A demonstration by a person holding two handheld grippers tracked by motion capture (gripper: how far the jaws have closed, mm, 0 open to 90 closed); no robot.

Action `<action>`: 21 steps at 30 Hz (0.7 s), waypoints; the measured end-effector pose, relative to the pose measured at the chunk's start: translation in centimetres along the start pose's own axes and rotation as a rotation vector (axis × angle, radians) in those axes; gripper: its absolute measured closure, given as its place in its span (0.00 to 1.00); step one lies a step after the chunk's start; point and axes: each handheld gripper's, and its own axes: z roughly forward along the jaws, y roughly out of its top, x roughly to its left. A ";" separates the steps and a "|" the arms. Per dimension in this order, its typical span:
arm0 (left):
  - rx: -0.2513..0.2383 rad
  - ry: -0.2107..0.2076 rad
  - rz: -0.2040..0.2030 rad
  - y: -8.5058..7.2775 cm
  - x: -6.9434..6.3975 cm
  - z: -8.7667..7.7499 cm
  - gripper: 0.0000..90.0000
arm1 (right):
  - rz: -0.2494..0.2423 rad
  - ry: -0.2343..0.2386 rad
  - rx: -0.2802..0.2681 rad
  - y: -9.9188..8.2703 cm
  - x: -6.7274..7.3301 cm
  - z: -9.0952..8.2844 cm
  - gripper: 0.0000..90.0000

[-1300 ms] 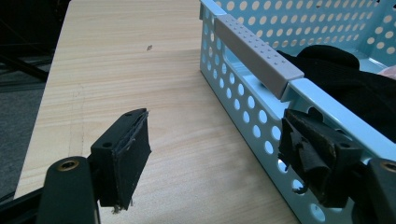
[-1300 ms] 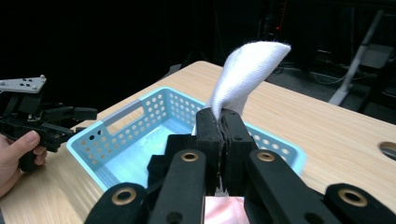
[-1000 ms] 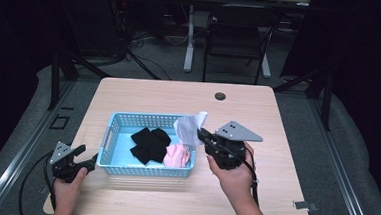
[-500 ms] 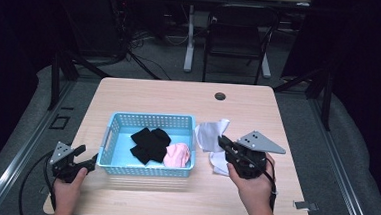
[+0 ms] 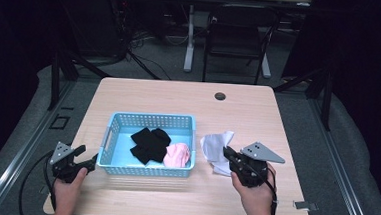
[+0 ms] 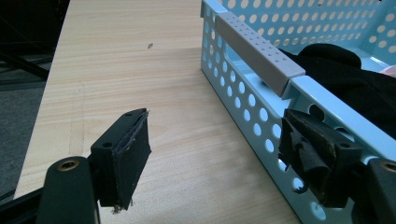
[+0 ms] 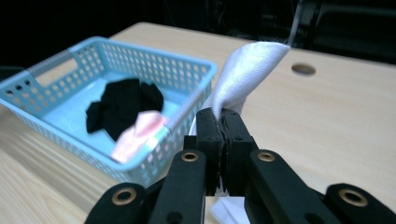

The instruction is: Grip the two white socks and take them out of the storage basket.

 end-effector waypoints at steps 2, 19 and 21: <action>-0.003 0.000 0.000 0.0 0.0 0.0 0.27 | 0.016 -0.008 0.031 -1.1 -0.6 0.6 0.97; -0.002 0.004 0.002 0.0 0.1 0.0 0.27 | 0.289 -0.151 0.233 -7.9 -7.3 3.3 0.87; -0.008 0.003 0.001 0.0 0.1 0.0 0.27 | 0.308 -0.170 0.227 -8.1 -7.7 3.1 0.82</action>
